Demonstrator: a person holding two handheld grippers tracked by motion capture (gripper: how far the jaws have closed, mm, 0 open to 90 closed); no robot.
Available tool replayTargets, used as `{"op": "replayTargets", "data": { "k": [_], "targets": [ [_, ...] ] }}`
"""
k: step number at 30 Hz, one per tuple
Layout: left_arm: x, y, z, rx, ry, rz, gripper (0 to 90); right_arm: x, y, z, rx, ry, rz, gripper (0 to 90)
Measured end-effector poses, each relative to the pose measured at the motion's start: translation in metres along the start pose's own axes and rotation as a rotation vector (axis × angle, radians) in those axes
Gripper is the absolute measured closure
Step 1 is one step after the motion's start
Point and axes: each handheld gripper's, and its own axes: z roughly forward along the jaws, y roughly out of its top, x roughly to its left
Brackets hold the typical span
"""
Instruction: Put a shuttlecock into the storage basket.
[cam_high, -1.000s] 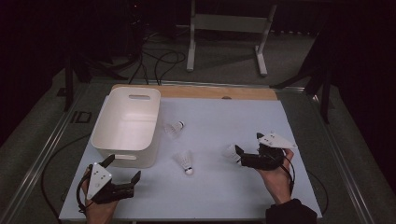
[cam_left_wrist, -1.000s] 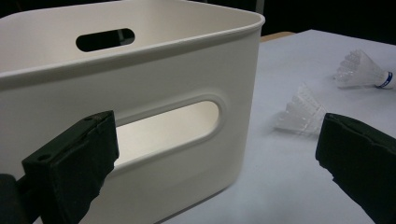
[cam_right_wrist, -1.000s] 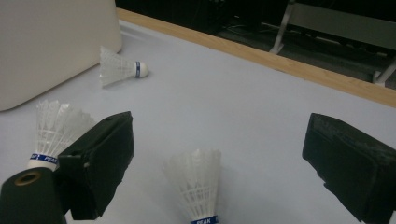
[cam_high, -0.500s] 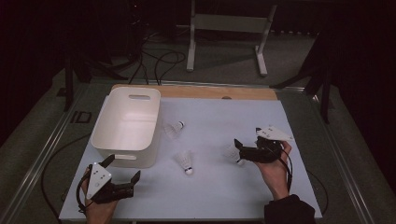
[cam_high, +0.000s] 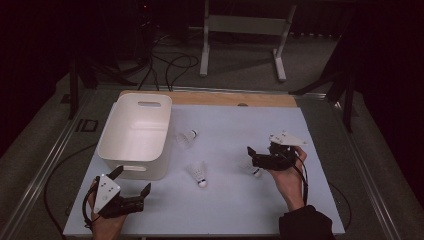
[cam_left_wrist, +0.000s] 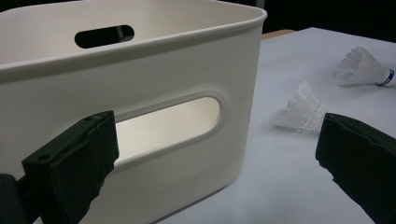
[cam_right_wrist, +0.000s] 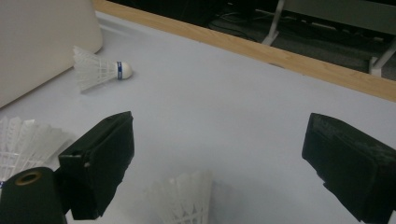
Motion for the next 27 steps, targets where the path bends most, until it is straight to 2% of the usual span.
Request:
{"op": "replayTargets", "data": {
  "k": [15,19,21,27],
  "targets": [
    [-0.001,0.0,0.001,0.001,0.0,0.008,0.0,0.0,0.009,0.014,0.042,-0.004,0.001,9.5],
    [-0.001,0.0,0.001,0.001,0.002,0.007,0.0,-0.004,0.009,0.016,0.039,0.002,0.033,9.5],
    [-0.001,0.0,0.001,-0.001,0.001,0.006,0.0,-0.007,0.009,0.018,0.032,0.017,0.066,9.6],
    [-0.002,0.0,0.001,-0.001,0.0,0.008,0.0,-0.011,0.007,0.025,0.051,0.023,0.091,11.5]
  ]
}}
